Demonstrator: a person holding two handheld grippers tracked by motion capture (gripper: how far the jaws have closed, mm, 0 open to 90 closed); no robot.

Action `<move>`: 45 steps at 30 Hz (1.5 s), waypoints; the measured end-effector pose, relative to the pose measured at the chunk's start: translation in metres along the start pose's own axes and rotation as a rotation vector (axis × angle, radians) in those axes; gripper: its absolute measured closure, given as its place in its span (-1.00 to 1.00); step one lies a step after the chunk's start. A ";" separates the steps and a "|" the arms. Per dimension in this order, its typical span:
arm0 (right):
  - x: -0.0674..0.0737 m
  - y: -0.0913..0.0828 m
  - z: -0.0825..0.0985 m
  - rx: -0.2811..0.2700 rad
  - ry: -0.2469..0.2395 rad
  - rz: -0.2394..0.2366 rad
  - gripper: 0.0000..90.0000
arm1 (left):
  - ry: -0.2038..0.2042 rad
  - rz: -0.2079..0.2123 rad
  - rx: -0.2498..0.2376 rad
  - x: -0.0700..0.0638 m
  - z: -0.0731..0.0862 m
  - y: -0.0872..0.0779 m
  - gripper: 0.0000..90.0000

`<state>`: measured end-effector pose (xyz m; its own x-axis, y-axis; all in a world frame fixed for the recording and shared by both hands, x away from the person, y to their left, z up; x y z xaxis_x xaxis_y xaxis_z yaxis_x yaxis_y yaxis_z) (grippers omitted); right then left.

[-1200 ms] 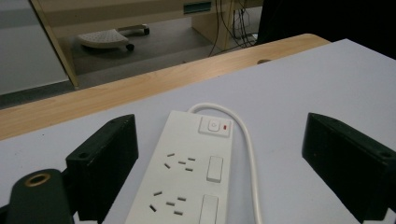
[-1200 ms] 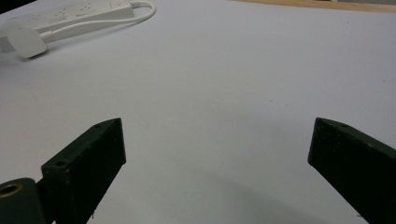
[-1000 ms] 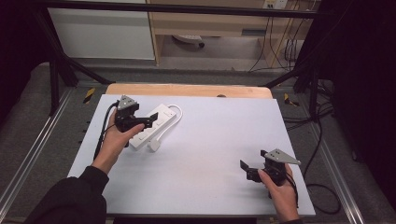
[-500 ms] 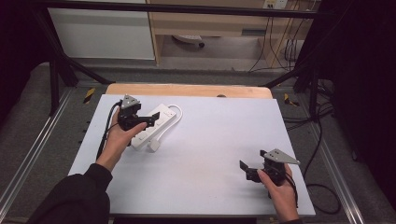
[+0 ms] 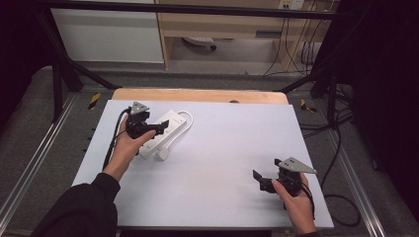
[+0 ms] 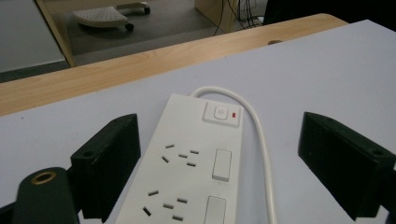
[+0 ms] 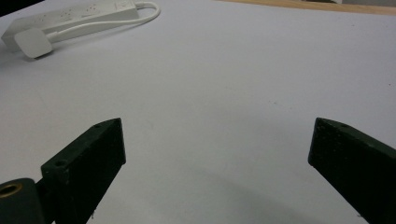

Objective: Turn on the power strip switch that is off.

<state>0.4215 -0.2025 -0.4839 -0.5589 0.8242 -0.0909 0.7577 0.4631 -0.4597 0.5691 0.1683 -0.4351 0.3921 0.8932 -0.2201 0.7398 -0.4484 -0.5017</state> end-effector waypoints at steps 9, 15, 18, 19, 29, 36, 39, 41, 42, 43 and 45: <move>0.000 0.000 0.000 -0.003 0.001 -0.003 -0.90 | 0.007 -0.012 0.024 0.000 0.005 0.005 -0.63; -0.001 0.000 0.000 -0.003 0.001 -0.003 -0.90 | 0.021 -0.015 0.045 0.000 0.009 0.008 -0.51; -0.001 0.000 0.000 -0.003 0.000 -0.003 -0.90 | 0.020 -0.017 0.063 0.001 0.012 0.009 -0.45; -0.001 0.000 0.000 -0.002 0.001 -0.003 -0.90 | 0.024 -0.020 0.061 0.002 0.012 0.010 -0.42; 0.000 0.000 -0.001 -0.003 0.003 -0.004 -0.90 | 0.012 -0.032 0.087 0.006 0.015 0.010 -0.13; -0.001 0.000 -0.001 -0.003 0.003 -0.003 -0.90 | 0.015 -0.032 0.108 0.007 0.019 0.012 0.00; -0.001 0.000 -0.001 -0.004 0.003 -0.003 -0.90 | 0.016 -0.032 0.114 0.007 0.020 0.014 0.08; -0.001 0.000 -0.001 -0.004 0.005 -0.003 -0.90 | 0.011 -0.031 0.127 0.006 0.022 0.015 0.14; -0.001 0.000 -0.001 -0.004 0.005 -0.003 -0.90 | 0.018 -0.031 0.125 0.006 0.022 0.015 0.14; -0.001 0.000 -0.001 -0.004 0.006 -0.002 -0.90 | 0.018 -0.030 0.127 0.006 0.023 0.016 0.21; -0.001 0.000 -0.001 -0.004 0.006 -0.003 -0.90 | 0.011 -0.020 0.135 0.004 0.024 0.017 0.24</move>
<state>0.4223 -0.2032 -0.4832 -0.5592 0.8247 -0.0847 0.7574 0.4667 -0.4567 0.5698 0.1656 -0.4647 0.3845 0.9013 -0.1997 0.6673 -0.4209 -0.6144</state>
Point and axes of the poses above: each handheld gripper's, and its own axes: y roughly forward along the jaws, z roughly out of its underside, x roughly to its left, the point moved 10 cm from there along y, roughly forward along the jaws, and after that the axes turned 12 degrees about -y, right-handed, at the moved point
